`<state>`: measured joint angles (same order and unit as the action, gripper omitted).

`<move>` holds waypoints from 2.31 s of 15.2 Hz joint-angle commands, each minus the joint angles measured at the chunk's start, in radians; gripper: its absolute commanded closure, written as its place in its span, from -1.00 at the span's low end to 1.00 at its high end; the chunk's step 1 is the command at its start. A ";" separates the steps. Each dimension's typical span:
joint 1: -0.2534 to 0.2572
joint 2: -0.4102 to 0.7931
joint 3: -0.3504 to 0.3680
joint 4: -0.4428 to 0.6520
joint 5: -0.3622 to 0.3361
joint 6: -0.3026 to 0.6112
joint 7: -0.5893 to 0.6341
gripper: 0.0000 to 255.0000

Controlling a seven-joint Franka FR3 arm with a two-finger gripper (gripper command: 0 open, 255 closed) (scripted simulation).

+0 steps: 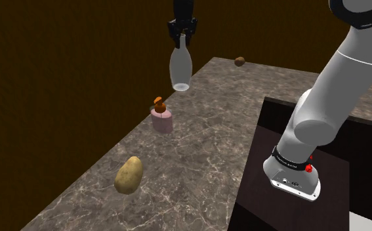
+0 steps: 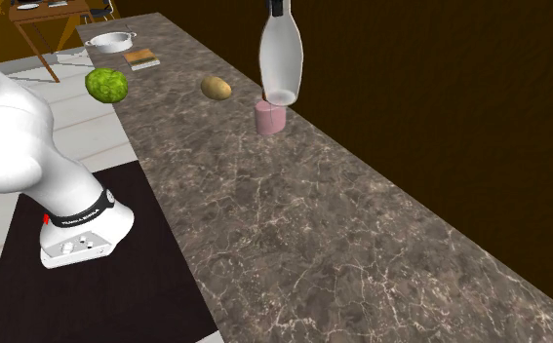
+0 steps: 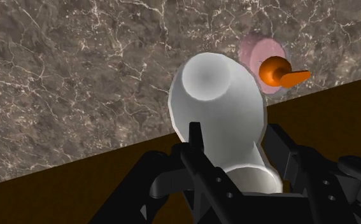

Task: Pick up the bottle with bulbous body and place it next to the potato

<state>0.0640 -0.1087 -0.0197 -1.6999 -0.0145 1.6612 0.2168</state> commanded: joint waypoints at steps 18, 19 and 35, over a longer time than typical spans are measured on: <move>0.177 -0.092 0.266 0.079 0.022 -0.177 0.441 1.00; 0.186 -0.086 0.282 0.096 0.022 -0.188 0.466 1.00; 0.406 0.227 0.556 0.593 -0.118 -0.420 0.914 1.00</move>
<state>0.4476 0.0884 0.5195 -1.1477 -0.1134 1.2585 1.0978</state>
